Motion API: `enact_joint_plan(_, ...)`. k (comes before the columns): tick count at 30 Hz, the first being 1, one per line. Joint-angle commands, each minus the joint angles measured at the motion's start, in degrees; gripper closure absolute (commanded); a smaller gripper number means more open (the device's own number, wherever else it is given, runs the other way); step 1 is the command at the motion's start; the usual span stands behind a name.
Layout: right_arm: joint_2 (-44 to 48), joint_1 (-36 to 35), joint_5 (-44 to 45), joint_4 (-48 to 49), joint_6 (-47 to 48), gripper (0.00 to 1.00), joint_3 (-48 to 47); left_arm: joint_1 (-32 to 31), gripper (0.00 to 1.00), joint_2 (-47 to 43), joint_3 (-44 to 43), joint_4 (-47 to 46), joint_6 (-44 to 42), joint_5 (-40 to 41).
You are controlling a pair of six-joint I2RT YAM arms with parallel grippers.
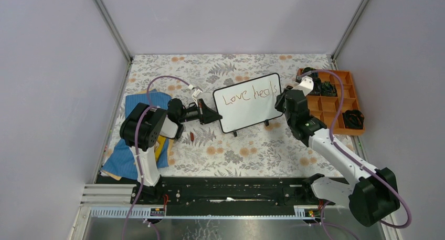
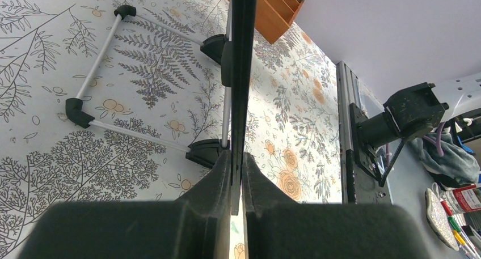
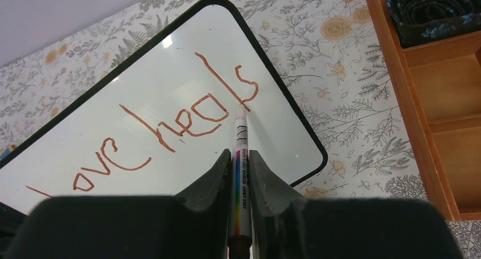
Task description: Write a sentence on the whiteboard
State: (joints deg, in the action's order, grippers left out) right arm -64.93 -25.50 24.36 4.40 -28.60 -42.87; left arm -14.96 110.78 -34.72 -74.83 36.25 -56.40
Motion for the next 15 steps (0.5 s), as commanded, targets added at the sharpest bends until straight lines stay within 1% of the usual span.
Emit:
enact_joint_plan(1,6.00,0.21,-0.47,-2.83,-0.98,1.00,-2.00,-0.86,1.00,-0.20,0.03,4.16,-1.31,0.60)
enact_joint_plan(4,9.67,-0.41,-2.07,-4.03,-0.02,1.00,-1.47,-0.86,1.00,-0.36,0.10,4.32,-1.50,0.59)
enact_joint_plan(7,13.58,-3.21,-2.43,-3.87,2.85,1.00,-0.52,-0.86,1.00,-0.48,0.10,4.66,-1.81,0.59)
enact_joint_plan(11,17.17,-11.59,-0.04,-2.43,7.57,1.00,-0.10,-0.86,1.00,-0.56,0.04,5.28,-2.20,0.60)
enact_joint_plan(15,18.25,-20.97,3.99,-0.54,10.73,1.00,1.38,-0.86,1.00,-0.82,0.01,6.27,-2.98,0.59)
